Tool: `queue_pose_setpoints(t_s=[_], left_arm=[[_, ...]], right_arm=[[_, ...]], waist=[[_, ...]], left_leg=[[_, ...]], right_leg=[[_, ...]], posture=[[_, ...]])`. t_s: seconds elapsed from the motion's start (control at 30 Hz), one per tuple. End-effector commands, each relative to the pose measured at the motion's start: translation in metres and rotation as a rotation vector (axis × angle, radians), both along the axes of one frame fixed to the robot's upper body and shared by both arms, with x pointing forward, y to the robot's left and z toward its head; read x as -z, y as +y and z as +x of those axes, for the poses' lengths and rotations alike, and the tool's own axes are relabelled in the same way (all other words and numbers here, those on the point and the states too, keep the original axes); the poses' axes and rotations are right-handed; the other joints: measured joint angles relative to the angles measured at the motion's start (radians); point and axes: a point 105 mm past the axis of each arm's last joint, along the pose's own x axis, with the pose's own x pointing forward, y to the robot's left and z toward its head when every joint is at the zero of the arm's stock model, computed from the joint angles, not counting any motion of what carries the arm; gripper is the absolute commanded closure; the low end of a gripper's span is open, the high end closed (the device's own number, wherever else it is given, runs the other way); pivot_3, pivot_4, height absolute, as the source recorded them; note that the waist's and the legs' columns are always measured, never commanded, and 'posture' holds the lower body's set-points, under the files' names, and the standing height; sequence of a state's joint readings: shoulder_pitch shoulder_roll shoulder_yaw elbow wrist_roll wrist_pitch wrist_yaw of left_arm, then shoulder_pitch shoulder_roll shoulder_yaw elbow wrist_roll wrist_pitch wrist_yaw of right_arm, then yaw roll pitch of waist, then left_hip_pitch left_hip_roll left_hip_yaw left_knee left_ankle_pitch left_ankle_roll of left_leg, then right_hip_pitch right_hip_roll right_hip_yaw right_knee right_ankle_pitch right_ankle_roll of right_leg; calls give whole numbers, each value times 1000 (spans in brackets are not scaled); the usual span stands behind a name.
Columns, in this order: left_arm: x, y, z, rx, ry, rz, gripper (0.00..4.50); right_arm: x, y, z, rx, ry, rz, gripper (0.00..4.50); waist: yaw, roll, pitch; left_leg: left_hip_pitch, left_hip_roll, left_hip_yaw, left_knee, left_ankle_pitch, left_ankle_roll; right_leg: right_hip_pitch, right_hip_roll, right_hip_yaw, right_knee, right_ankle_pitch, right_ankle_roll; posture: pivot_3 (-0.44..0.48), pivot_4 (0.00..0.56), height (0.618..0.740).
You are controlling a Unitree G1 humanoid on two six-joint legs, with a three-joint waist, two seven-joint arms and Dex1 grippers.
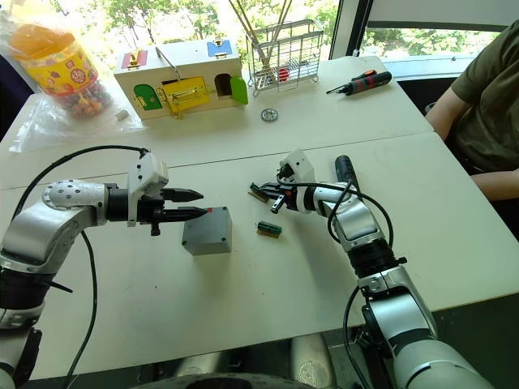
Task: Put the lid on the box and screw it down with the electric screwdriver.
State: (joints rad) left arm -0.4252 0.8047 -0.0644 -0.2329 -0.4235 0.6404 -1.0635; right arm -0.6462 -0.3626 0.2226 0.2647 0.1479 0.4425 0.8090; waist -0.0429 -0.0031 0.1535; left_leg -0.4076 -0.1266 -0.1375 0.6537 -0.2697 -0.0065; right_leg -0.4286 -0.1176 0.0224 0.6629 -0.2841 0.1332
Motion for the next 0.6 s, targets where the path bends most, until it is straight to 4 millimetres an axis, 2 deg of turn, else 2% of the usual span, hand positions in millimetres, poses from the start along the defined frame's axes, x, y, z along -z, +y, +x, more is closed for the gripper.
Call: queue_pose_setpoints(t_s=[0.03,0.5,0.53,0.6], left_arm=[[-1,0,-1,11,-20,4,2643],[5,1,-1,15,-16,15,2643],[6,1,-1,16,-17,15,2643],[6,1,0,16,-17,14,2643]], right_arm=[[-13,2,3,2,-41,32,4484],[-6,-1,1,1,-16,18,4484],[-6,-1,2,6,-16,16,3894],[-7,-2,4,16,-19,17,3156]], waist=[[0,0,0],[0,0,0],[0,0,0],[0,0,0]], left_leg=[[0,0,0,0,0,0],[0,0,0,0,0,0],[0,0,0,0,0,0],[0,0,0,0,0,0]], right_leg=[[0,0,0,0,0,0],[0,0,0,0,0,0],[0,0,0,0,0,0],[0,0,0,0,0,0]], posture=[[0,150,740],[0,150,740],[0,150,740],[0,150,740]])
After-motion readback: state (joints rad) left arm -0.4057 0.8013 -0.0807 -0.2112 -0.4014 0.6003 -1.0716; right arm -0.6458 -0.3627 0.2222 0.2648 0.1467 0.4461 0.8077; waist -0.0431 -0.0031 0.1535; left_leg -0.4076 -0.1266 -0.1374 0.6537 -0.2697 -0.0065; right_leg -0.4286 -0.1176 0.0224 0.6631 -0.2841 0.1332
